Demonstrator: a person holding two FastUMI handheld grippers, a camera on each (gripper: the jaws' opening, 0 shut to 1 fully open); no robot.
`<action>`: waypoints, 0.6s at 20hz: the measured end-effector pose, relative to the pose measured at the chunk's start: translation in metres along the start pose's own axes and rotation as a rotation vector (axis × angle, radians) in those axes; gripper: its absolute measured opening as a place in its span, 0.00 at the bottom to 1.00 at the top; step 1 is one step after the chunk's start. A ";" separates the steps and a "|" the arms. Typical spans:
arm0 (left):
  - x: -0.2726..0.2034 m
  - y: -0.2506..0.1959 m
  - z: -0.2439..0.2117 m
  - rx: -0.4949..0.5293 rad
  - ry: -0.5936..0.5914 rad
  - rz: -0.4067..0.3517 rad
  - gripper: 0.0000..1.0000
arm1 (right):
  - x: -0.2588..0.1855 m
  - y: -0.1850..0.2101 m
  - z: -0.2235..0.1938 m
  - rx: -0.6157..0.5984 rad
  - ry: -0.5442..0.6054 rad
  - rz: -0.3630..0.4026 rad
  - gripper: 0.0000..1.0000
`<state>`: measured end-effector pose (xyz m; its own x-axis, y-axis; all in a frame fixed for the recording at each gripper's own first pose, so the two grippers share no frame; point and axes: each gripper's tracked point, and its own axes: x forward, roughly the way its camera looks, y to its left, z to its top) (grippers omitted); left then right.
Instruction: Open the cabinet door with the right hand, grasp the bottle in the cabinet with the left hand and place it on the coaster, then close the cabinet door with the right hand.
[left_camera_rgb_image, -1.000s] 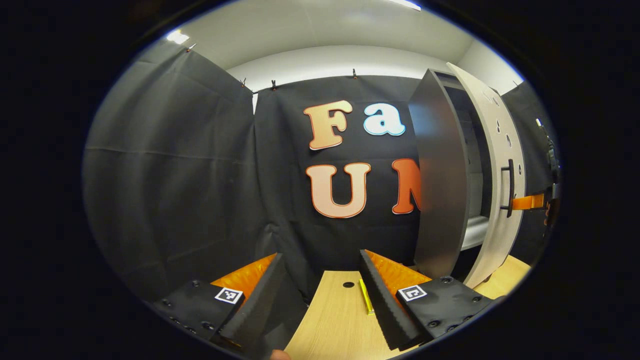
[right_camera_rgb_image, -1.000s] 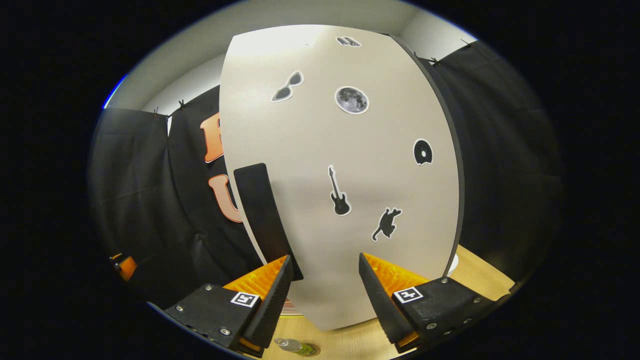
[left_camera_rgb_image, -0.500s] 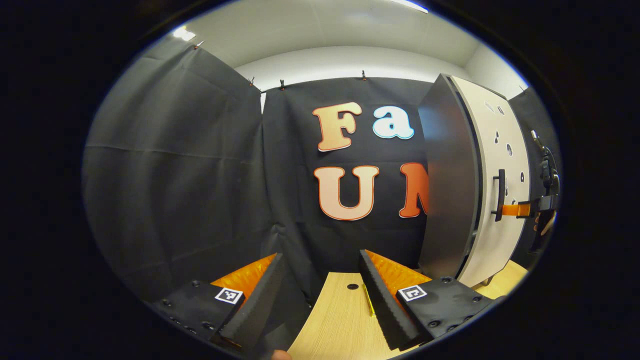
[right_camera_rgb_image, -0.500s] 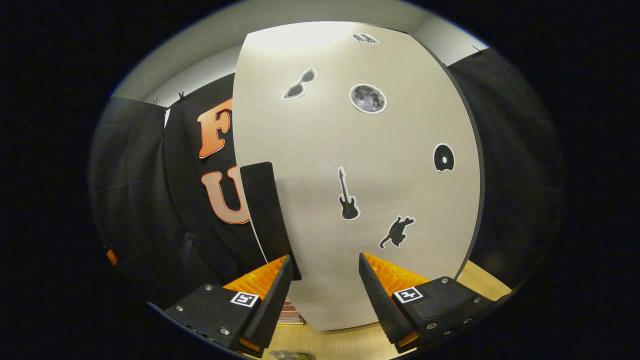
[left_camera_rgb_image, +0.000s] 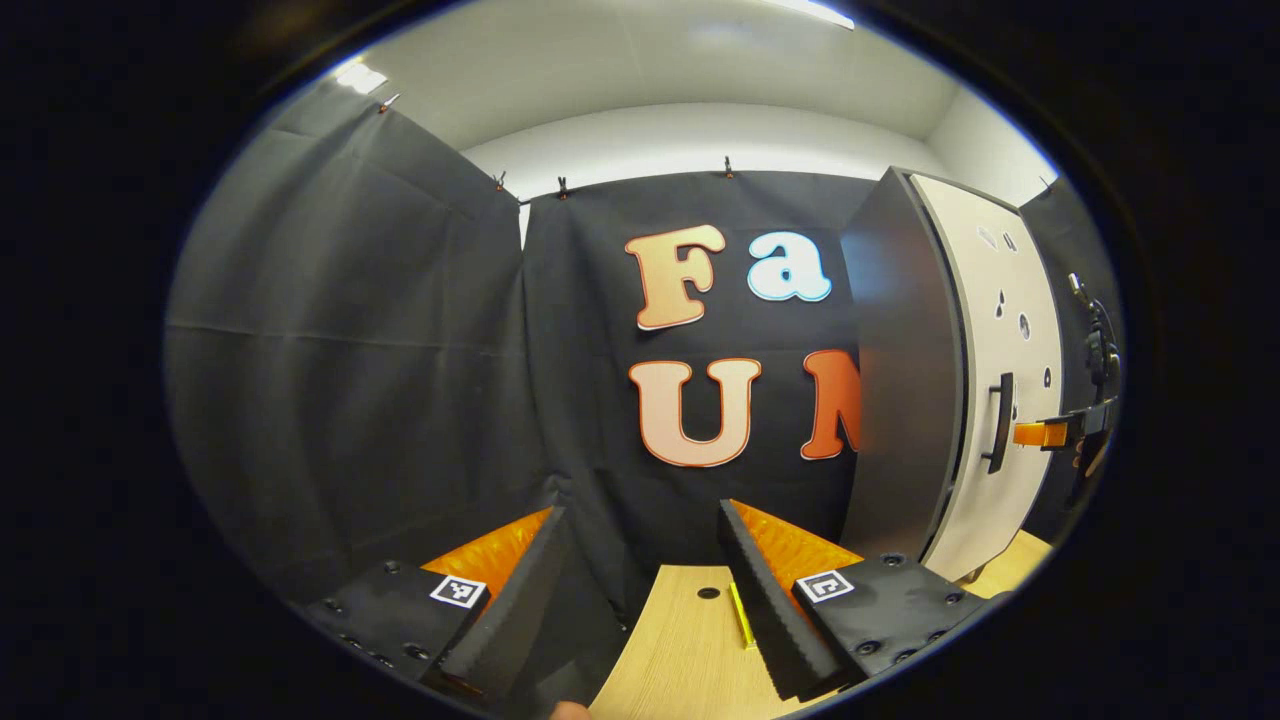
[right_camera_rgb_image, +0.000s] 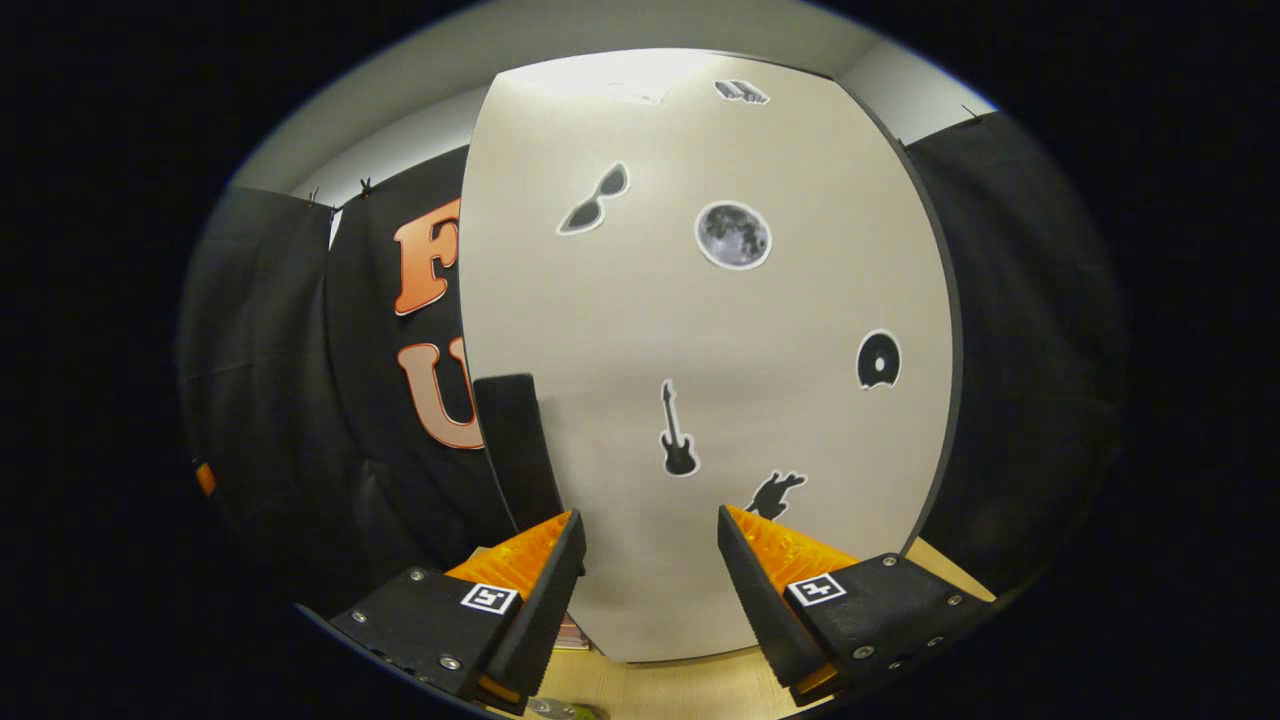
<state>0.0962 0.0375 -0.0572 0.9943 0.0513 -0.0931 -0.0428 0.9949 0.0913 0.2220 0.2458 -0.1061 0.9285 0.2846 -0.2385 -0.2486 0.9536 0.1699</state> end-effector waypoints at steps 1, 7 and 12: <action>0.006 -0.002 0.011 -0.003 -0.013 -0.008 0.97 | -0.010 -0.005 0.013 -0.012 -0.016 0.000 0.83; 0.004 -0.003 0.064 -0.024 -0.077 -0.031 0.96 | -0.085 -0.033 0.089 -0.101 -0.118 -0.018 0.83; -0.010 -0.006 0.104 -0.033 -0.129 -0.070 0.97 | -0.150 -0.055 0.133 -0.134 -0.173 -0.043 0.83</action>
<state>0.0968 0.0222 0.0464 0.9992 -0.0273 0.0306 0.0255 0.9981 0.0560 0.1329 0.1378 0.0471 0.9696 0.2333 -0.0734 -0.2315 0.9723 0.0323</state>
